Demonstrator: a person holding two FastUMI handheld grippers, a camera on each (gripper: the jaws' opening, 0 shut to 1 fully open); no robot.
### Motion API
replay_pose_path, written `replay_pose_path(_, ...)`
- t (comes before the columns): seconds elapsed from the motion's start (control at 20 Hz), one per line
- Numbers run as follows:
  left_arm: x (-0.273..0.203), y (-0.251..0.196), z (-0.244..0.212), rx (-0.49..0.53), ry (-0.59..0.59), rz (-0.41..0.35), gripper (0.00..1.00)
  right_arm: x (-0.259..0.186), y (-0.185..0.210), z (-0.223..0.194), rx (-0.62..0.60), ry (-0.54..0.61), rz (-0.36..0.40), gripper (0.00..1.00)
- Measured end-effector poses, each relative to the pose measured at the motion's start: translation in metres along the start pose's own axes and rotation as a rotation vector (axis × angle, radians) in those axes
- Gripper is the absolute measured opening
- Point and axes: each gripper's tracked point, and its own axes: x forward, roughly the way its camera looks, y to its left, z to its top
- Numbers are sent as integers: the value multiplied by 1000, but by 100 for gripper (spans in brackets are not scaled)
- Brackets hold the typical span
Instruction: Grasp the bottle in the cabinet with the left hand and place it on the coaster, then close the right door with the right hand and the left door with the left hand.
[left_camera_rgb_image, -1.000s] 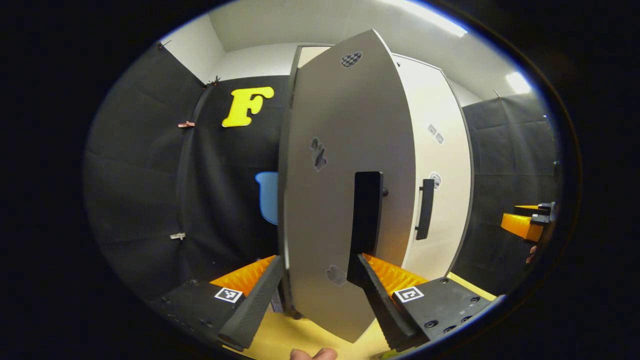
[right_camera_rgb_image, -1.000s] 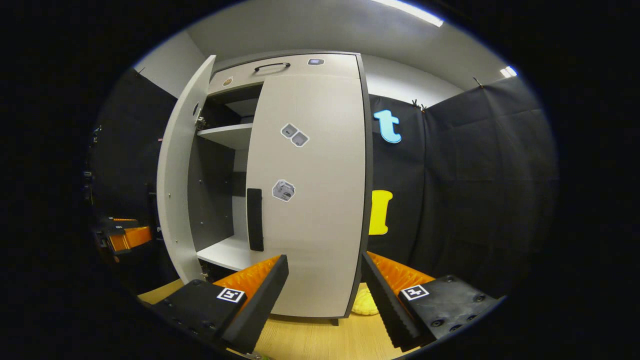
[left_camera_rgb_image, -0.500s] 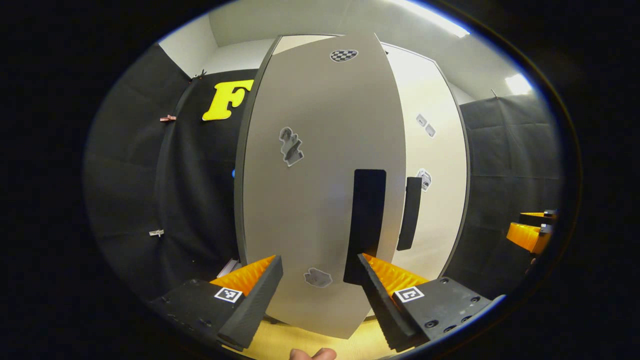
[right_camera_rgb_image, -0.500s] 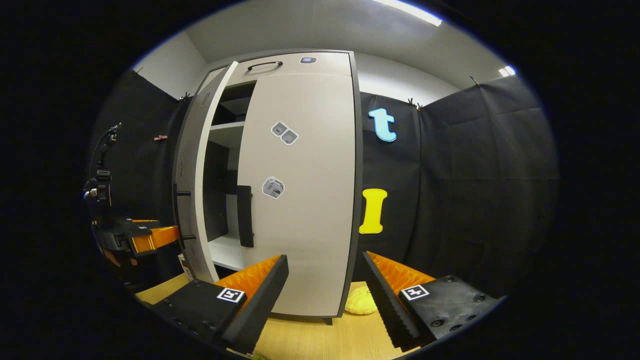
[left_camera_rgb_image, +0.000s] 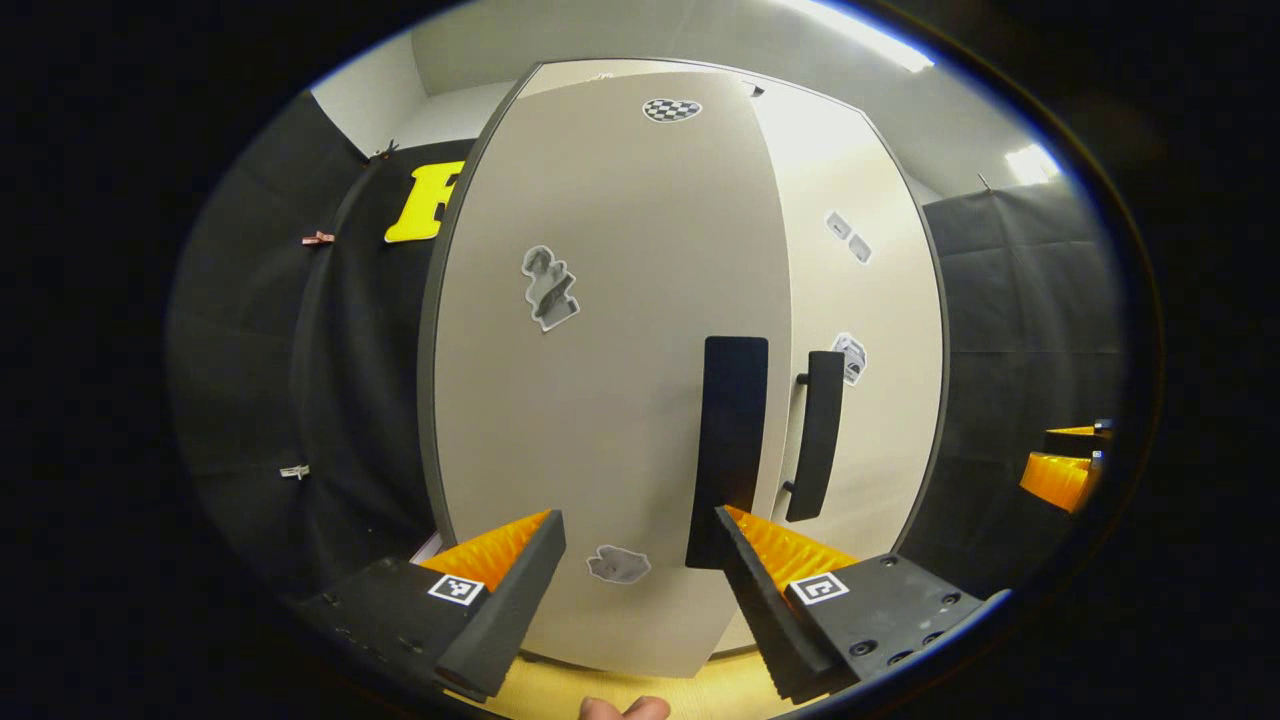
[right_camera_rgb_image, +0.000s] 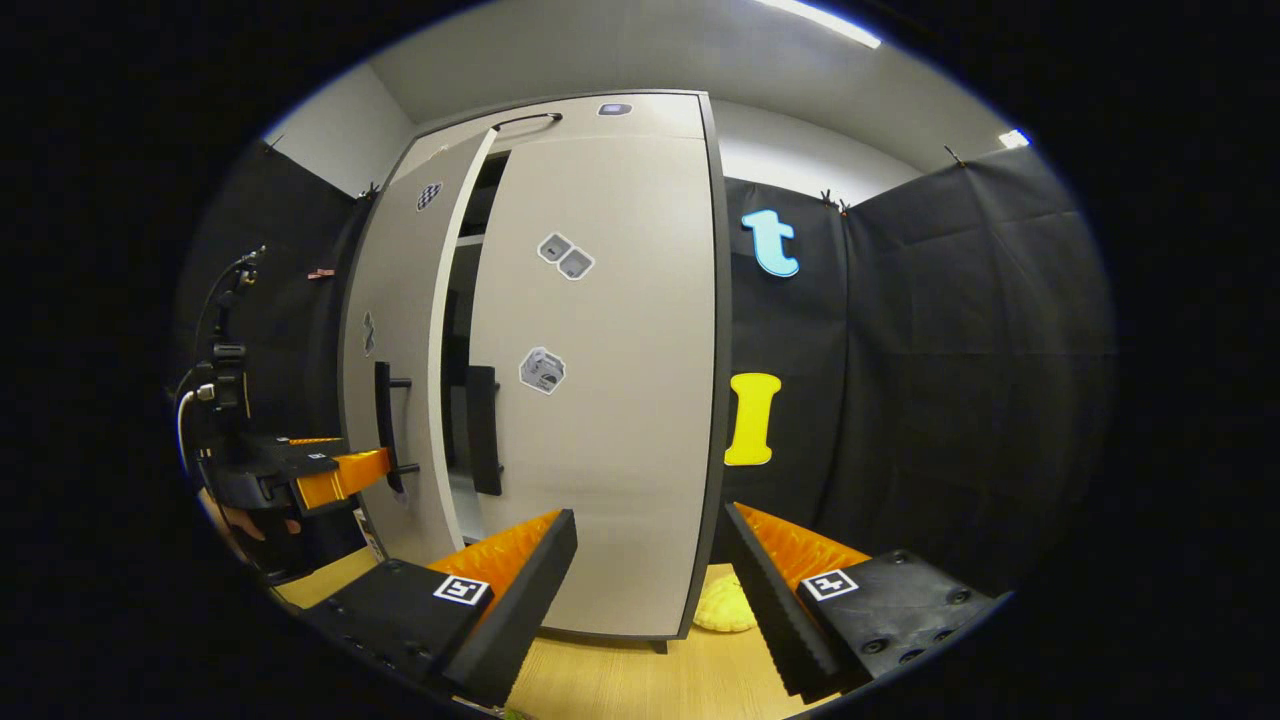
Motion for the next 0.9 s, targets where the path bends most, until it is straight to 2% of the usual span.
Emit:
replay_pose_path(0.25, 9, -3, 1, 5, -1, 3, 95, 6, -1, 1, 9, -3, -7, 97)
replay_pose_path(0.3, 8, -2, 0, 1, 2, 5, 93, 6, -2, 2, 8, -4, -9, 97)
replay_pose_path(0.4, 5, 0, 2, -2, 3, 8, 95, 5, -2, 2, 6, -4, -10, 97)
replay_pose_path(0.75, -36, 5, 10, 35, -11, 2, 95, -7, 3, 6, 13, -7, -11, 97)
replay_pose_path(0.8, -44, 7, 11, 32, -12, 4, 92, -10, 5, 8, 15, -10, -9, 97)
replay_pose_path(0.9, -58, 13, 14, 28, -14, 12, 95, -15, 10, 11, 16, -16, -2, 97)
